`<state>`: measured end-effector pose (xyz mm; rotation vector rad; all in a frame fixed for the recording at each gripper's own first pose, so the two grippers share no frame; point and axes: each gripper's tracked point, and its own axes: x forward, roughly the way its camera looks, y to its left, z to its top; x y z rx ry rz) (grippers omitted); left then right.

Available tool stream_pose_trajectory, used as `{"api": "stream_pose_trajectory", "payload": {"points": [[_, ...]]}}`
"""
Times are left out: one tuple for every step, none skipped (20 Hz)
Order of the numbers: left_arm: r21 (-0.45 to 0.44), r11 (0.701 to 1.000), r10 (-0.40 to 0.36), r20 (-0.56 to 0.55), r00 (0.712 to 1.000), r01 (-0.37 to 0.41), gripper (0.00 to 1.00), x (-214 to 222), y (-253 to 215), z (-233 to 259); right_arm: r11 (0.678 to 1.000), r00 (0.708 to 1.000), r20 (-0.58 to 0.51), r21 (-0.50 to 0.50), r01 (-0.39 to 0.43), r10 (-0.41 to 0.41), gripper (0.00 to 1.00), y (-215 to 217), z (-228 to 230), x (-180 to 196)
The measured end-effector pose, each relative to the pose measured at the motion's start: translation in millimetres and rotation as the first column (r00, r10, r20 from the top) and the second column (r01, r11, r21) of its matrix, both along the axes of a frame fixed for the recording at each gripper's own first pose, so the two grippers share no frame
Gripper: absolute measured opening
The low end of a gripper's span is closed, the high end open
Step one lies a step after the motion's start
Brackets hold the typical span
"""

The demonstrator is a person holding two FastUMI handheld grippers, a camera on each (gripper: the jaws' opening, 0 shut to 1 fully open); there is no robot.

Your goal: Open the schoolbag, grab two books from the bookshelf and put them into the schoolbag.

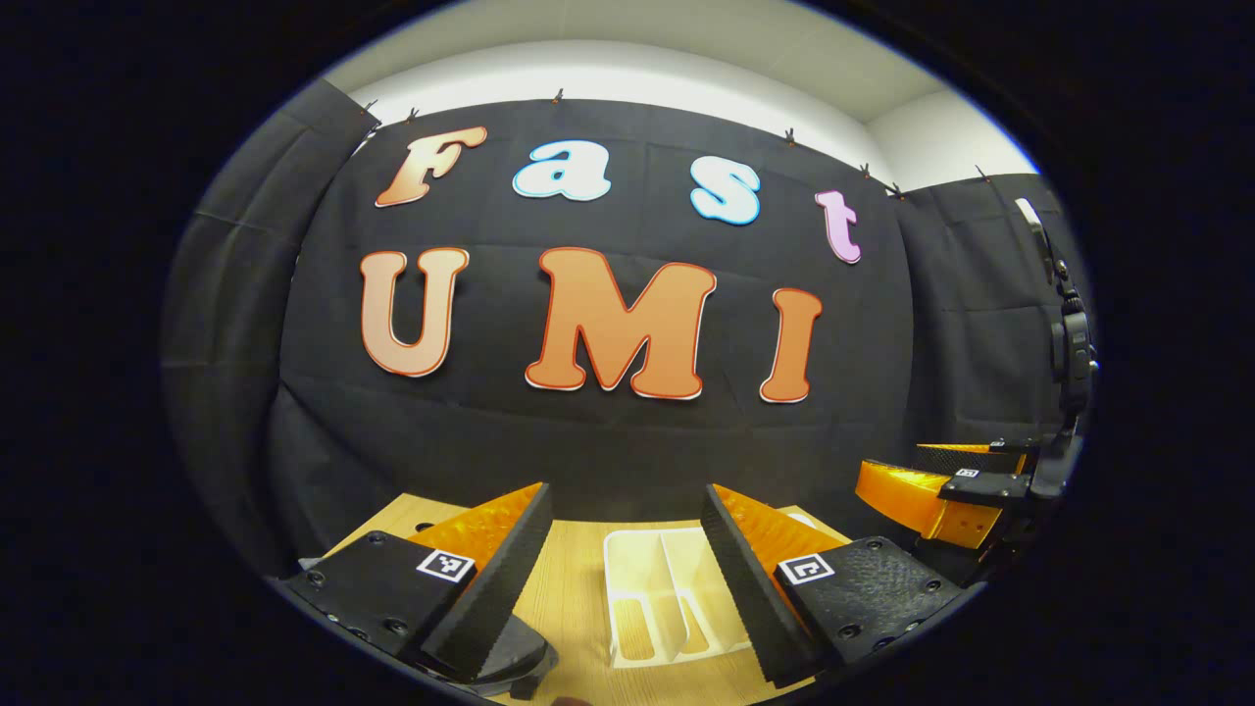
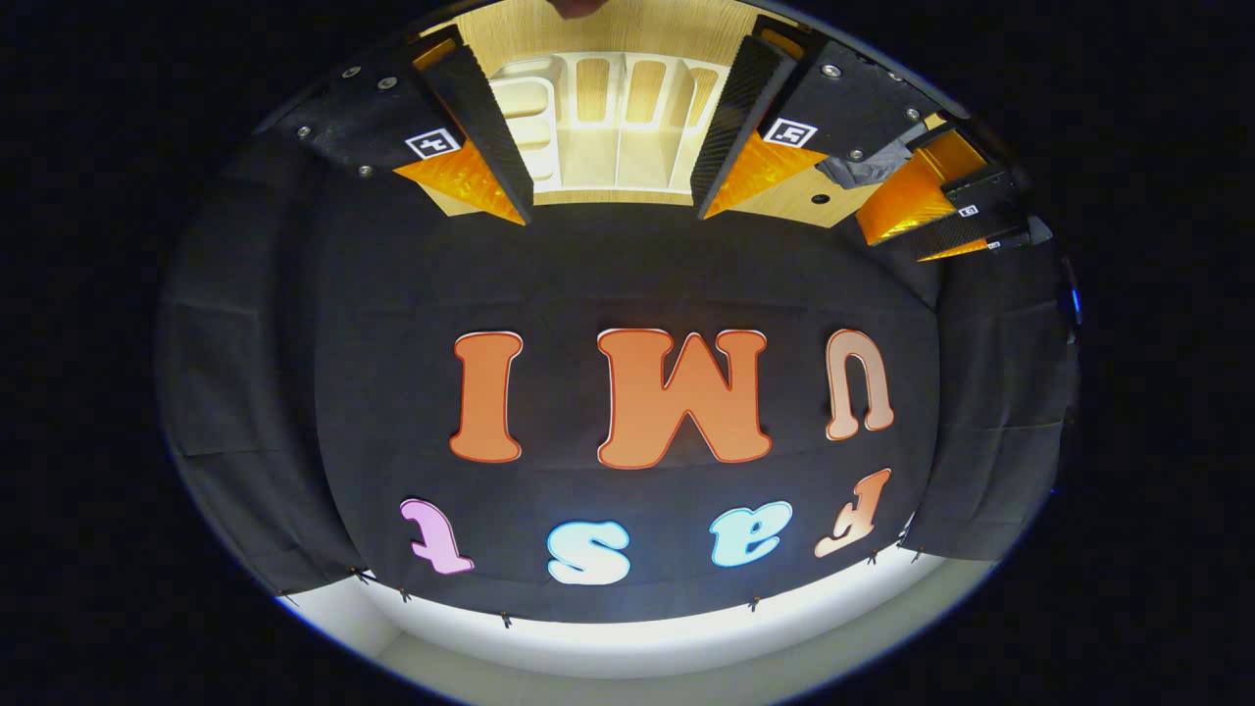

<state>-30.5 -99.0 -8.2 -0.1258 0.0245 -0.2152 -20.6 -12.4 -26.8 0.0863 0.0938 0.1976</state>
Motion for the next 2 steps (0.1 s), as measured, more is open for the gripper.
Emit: {"api": "stream_pose_trajectory", "payload": {"points": [[0.011,1.000,-0.001,0.002,1.000,0.001,0.95,-0.8,-1.5,0.0,1.000,1.000,0.002,-0.001,0.003,-0.003,0.96,-1.9,0.8,-1.1],[0.020,1.000,0.000,0.001,1.000,0.000,0.94,-4.2,-1.3,-3.1,1.000,1.000,0.005,0.003,0.005,-0.005,0.96,-3.7,1.5,-1.1]]}}
